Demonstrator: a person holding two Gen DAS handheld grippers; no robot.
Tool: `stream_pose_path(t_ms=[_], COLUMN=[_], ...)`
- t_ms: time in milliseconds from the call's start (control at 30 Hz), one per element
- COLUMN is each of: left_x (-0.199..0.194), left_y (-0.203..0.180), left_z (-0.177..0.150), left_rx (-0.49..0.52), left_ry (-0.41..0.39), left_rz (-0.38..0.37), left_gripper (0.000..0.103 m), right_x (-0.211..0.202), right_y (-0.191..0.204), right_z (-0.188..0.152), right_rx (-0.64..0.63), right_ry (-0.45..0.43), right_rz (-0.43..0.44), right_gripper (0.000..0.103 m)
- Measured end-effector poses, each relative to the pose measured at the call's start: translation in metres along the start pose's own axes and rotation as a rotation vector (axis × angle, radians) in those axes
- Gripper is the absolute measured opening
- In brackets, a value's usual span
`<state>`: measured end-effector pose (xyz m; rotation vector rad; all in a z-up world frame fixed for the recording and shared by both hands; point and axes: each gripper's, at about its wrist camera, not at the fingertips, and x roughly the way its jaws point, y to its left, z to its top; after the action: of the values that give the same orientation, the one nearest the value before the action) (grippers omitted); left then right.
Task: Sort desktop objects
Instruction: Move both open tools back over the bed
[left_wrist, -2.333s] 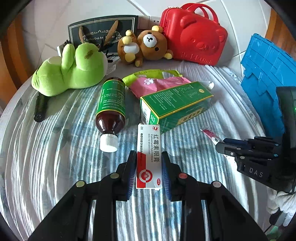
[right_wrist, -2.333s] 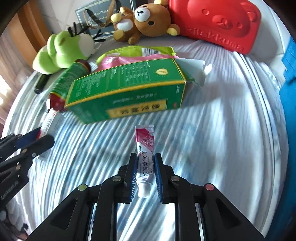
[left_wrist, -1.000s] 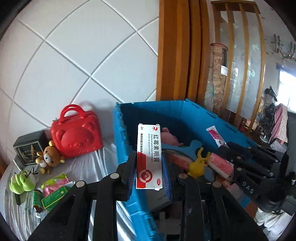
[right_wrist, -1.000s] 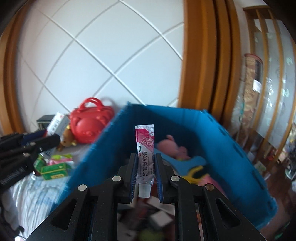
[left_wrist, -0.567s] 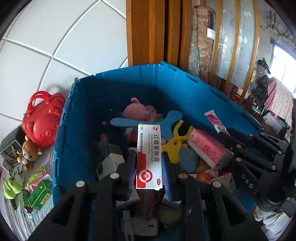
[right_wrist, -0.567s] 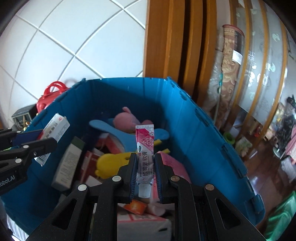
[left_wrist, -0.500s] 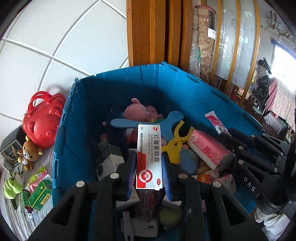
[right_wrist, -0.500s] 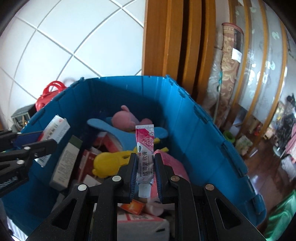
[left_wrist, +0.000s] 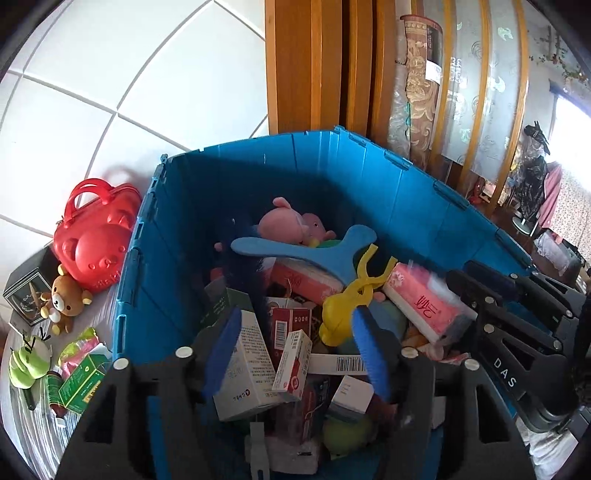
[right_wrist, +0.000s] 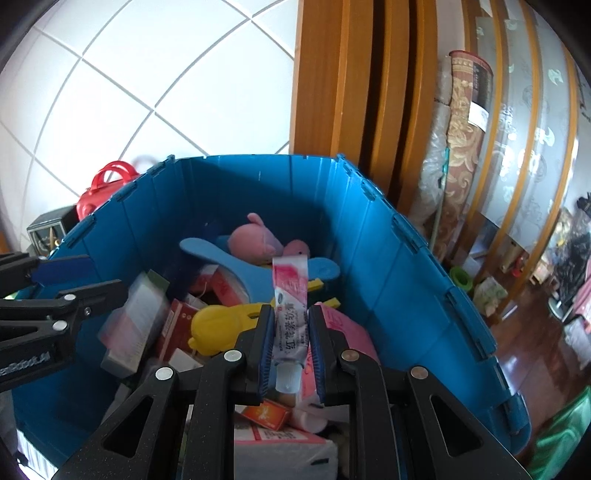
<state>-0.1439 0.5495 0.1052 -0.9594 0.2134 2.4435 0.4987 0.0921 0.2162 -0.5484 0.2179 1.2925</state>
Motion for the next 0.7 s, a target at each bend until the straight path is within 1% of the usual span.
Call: stream_pose_path(t_ms=[100, 167, 233, 267, 300, 333, 367, 433, 467, 500, 533, 600, 700], left_x=[-0.003, -0.006, -0.011, -0.014, -0.019, -0.024, -0.031, -0.048, -0.056, -0.067, -0.076, -0.092, -0.108], left_y=[0.003, 0.005, 0.007, 0.008, 0.011, 0.014, 0.018, 0.028, 0.033, 0.041, 0.048, 0.064, 0.096], left_z=[-0.001, -0.001, -0.003, -0.004, -0.005, -0.007, -0.008, -0.012, -0.015, -0.018, -0.022, -0.031, -0.047], left_rx=[-0.010, -0.019, -0.016, -0.013, -0.015, -0.020, -0.028, -0.044, -0.052, -0.061, -0.068, -0.083, -0.111], left_ry=[-0.013, -0.026, -0.036, -0.047, -0.062, -0.079, -0.097, -0.140, -0.165, -0.196, -0.223, -0.271, -0.299], left_rz=[-0.001, -0.004, 0.001, 0.009, 0.020, 0.024, 0.026, 0.039, 0.052, 0.070, 0.088, 0.128, 0.164], left_gripper=[0.062, 0.062, 0.062, 0.063, 0.063, 0.063, 0.063, 0.064, 0.070, 0.075, 0.081, 0.083, 0.083], right_x=[-0.001, -0.002, -0.004, -0.006, -0.007, -0.009, -0.010, -0.013, -0.015, -0.018, -0.022, -0.034, -0.056], right_y=[0.000, -0.002, -0.002, -0.002, -0.002, -0.001, -0.001, 0.000, 0.000, 0.002, 0.004, 0.011, 0.031], right_z=[0.000, 0.001, 0.001, 0.002, 0.002, 0.002, 0.001, 0.001, 0.000, 0.000, 0.000, 0.003, 0.010], right_rx=[0.005, 0.012, 0.016, 0.017, 0.015, 0.015, 0.014, 0.019, 0.022, 0.024, 0.025, 0.018, -0.006], right_ry=[-0.003, -0.008, -0.018, -0.024, -0.031, -0.039, -0.045, -0.050, -0.056, -0.064, -0.071, -0.100, -0.165], right_rz=[0.001, 0.013, 0.028, 0.034, 0.042, 0.044, 0.049, 0.050, 0.048, 0.046, 0.049, 0.075, 0.126], right_gripper=[0.028, 0.039, 0.063, 0.069, 0.079, 0.086, 0.089, 0.100, 0.103, 0.103, 0.103, 0.103, 0.103])
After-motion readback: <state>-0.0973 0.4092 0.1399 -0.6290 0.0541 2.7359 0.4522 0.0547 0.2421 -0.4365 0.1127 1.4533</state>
